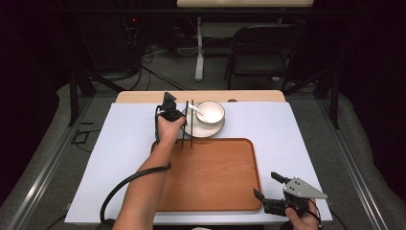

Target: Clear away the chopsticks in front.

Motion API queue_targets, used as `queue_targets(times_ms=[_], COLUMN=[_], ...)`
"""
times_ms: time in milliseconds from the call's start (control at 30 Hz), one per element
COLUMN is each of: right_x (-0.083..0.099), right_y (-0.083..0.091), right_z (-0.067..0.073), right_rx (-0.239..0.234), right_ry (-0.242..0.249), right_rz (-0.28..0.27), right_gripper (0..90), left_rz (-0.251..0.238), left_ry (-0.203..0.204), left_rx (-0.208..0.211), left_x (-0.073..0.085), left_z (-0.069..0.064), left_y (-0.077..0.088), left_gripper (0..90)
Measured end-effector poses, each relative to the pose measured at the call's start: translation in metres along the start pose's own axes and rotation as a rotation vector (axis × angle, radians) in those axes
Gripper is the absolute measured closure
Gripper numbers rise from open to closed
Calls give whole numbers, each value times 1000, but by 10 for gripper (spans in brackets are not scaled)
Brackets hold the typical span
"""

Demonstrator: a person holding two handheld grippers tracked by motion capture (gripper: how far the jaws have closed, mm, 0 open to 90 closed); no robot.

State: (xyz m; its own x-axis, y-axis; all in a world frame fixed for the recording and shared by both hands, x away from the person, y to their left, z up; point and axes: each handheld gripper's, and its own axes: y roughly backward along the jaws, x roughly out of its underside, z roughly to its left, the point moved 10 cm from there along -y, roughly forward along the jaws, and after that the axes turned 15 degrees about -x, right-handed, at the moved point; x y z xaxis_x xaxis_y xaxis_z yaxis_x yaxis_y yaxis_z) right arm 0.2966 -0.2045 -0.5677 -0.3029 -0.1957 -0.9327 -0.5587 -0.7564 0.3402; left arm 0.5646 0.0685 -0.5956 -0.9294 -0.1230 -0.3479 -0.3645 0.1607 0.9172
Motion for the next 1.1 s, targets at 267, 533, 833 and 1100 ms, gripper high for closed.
queue_targets(times_ms=[267, 533, 833, 1100], right_x=[0, 0, 0, 0], right_y=[0, -1, -1, -1], right_z=[0, 0, 0, 0], right_rx=[0, 0, 3, 5], right_ry=[0, 1, -2, -4], right_rz=[1, 3, 2, 1], right_gripper=[146, 146, 147, 146], left_rz=[-24, -35, -61, -148], left_ry=[-3, -3, -53, -86], left_rx=[26, 90, 188, 108], left_x=[4, 27, 82, 117], left_z=[8, 25, 43, 61], left_y=[19, 43, 78, 93], left_gripper=[855, 855, 855, 855])
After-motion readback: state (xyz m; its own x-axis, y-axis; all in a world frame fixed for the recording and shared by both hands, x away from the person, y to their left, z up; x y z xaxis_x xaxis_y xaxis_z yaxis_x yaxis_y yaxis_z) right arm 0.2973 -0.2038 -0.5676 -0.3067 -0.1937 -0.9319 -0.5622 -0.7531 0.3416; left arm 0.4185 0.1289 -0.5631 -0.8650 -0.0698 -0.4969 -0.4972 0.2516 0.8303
